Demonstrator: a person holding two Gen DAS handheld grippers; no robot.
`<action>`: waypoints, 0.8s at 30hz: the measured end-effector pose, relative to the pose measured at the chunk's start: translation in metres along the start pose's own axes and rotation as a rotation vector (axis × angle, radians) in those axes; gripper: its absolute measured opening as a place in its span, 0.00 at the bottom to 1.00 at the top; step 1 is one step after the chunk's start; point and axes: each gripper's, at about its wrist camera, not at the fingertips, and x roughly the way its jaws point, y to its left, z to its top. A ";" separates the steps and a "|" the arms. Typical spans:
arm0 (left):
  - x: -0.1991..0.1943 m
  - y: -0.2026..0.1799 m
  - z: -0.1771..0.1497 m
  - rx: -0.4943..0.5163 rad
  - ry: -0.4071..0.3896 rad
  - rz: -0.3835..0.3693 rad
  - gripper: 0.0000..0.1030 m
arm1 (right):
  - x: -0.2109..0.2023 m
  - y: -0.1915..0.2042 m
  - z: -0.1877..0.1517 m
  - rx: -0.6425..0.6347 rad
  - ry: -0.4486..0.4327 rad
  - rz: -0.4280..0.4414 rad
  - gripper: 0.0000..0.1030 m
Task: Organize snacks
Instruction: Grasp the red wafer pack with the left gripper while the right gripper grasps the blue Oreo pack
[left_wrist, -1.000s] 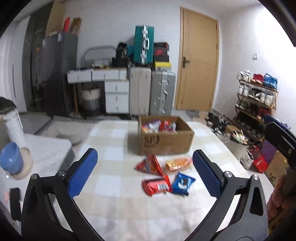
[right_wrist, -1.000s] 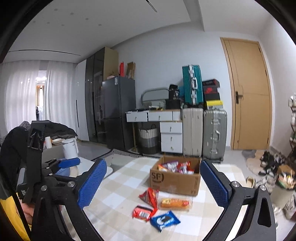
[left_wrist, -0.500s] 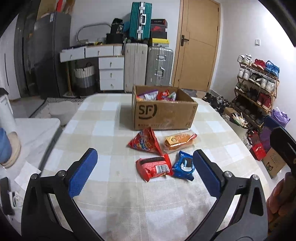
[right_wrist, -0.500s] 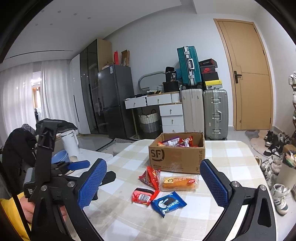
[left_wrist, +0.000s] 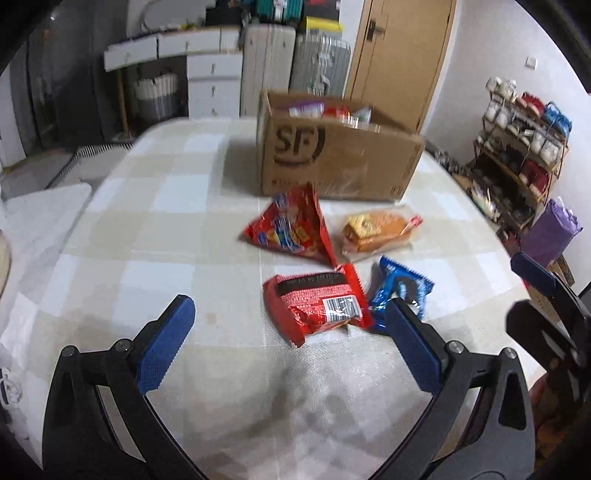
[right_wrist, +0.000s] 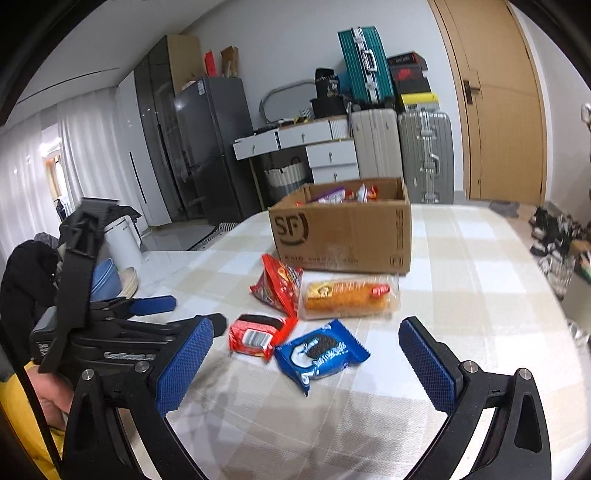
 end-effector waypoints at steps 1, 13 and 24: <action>0.010 -0.001 0.001 -0.001 0.020 0.013 1.00 | 0.006 -0.004 -0.002 0.011 0.005 -0.001 0.99; 0.090 -0.006 0.016 -0.038 0.148 0.038 0.99 | 0.044 -0.029 -0.012 0.056 0.090 0.008 0.99; 0.096 -0.005 0.021 0.040 0.113 -0.064 0.50 | 0.071 -0.045 -0.017 0.140 0.204 0.028 0.99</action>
